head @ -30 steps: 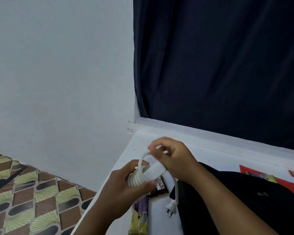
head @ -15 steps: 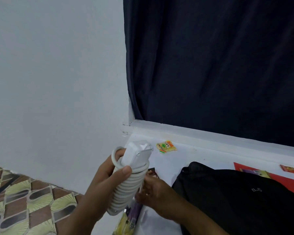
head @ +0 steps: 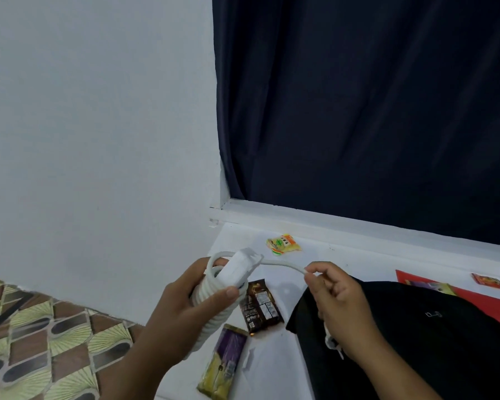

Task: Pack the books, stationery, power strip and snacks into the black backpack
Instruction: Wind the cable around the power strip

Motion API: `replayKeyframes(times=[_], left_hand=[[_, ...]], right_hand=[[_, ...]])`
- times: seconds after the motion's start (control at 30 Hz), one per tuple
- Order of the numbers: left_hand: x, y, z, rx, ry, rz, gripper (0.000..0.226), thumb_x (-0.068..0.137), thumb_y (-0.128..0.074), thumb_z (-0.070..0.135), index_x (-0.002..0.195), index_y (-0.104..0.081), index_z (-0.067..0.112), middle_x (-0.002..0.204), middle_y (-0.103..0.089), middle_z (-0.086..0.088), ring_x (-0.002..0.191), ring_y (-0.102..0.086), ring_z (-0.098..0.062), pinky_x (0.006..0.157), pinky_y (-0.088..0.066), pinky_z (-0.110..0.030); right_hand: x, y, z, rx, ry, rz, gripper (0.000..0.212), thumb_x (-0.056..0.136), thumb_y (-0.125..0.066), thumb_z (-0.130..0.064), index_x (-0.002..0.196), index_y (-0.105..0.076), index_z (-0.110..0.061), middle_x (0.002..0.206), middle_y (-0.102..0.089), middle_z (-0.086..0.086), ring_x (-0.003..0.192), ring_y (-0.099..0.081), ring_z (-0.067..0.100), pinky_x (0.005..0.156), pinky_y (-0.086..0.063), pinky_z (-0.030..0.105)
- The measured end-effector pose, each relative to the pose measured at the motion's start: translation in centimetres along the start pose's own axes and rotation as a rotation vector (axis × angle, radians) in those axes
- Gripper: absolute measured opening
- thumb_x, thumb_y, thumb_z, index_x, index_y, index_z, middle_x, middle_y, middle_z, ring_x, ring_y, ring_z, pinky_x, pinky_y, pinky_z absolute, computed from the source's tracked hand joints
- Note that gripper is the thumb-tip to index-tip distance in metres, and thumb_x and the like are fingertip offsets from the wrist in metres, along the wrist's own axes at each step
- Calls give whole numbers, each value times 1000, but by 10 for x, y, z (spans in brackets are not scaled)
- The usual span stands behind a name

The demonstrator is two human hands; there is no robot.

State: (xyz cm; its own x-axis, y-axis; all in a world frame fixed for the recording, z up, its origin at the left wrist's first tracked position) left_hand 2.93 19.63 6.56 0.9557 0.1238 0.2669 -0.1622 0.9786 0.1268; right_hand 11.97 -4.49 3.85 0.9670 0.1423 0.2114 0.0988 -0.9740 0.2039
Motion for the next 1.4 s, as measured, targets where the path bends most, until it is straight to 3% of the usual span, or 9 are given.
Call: replayKeyframes(times=[0.17,0.23,0.37,0.57,0.67,0.87,1.03,1.2,1.4], left_hand=[[-5,-11,-6,28,52,171,56,84,-64,64,137,-47,54,120,-64,27,103,-64,4,77,-48,-15],[-8,-15,-11,56,79,170,57,86,-65,60,139,-46,50,116,-66,24,97,-67,0,74,-50,-14],[-16,-23,-23,191,137,162,35,85,-68,51,118,-61,42,86,-71,10,77,-67,-14,74,-57,-41],[-19,-48,-40,301,217,94,34,75,-63,66,107,-54,60,86,-66,31,79,-63,9,65,-47,-17],[-17,-56,-43,262,235,102,49,79,-64,65,126,-52,56,98,-69,26,86,-64,9,74,-49,-19],[-13,-76,-26,109,236,78,35,73,-62,62,106,-62,50,92,-70,26,82,-66,4,71,-48,-22],[-10,-106,-22,96,241,55,41,74,-63,64,112,-65,47,91,-74,16,80,-70,-4,73,-53,-27],[-2,-154,-20,295,182,-107,38,81,-69,60,116,-63,45,96,-72,15,86,-67,2,67,-51,-11],[-9,-242,-14,362,121,-442,60,76,-65,76,129,-51,54,112,-69,18,97,-68,-2,83,-58,-32]], right_hand=[[-22,4,-7,-204,18,-189,6,92,-67,-27,91,-69,-33,63,-48,14,58,-40,18,58,-33,30],[-32,8,-14,-308,43,-245,4,92,-68,-29,90,-69,-32,60,-48,6,55,-41,9,56,-35,28],[-46,19,-39,-507,86,-353,11,90,-68,-24,93,-70,-35,63,-59,-5,53,-45,7,55,-40,24],[-57,25,-69,-818,143,-457,13,89,-61,-29,95,-72,-30,67,-63,-4,63,-55,14,57,-47,33],[-59,32,-73,-826,133,-414,14,89,-61,-29,95,-73,-30,68,-65,-6,65,-56,12,60,-50,33],[-59,73,-60,-657,100,-117,14,88,-69,-24,93,-76,-36,70,-69,-14,58,-62,10,60,-54,34],[-68,96,-57,-601,85,-236,13,87,-71,-27,97,-76,-34,72,-69,-11,61,-63,10,61,-54,32],[-69,127,-68,-818,322,-305,23,80,-58,-31,92,-72,-18,72,-68,-1,62,-60,16,59,-50,35],[-57,199,-74,-631,339,-345,15,72,-68,-16,79,-77,-26,70,-70,-12,62,-64,11,55,-52,33]])
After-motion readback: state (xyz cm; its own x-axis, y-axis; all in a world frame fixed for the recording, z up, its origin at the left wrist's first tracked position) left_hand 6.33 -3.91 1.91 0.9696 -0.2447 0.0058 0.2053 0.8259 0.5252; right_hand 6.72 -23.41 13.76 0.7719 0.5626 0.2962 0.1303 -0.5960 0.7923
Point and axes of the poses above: each hand's wrist, its own x-axis towards the middle knuckle, its own y-axis out of the back of the hand, z = x × y, the point moved 3 cm from there along x, towards the middle knuckle
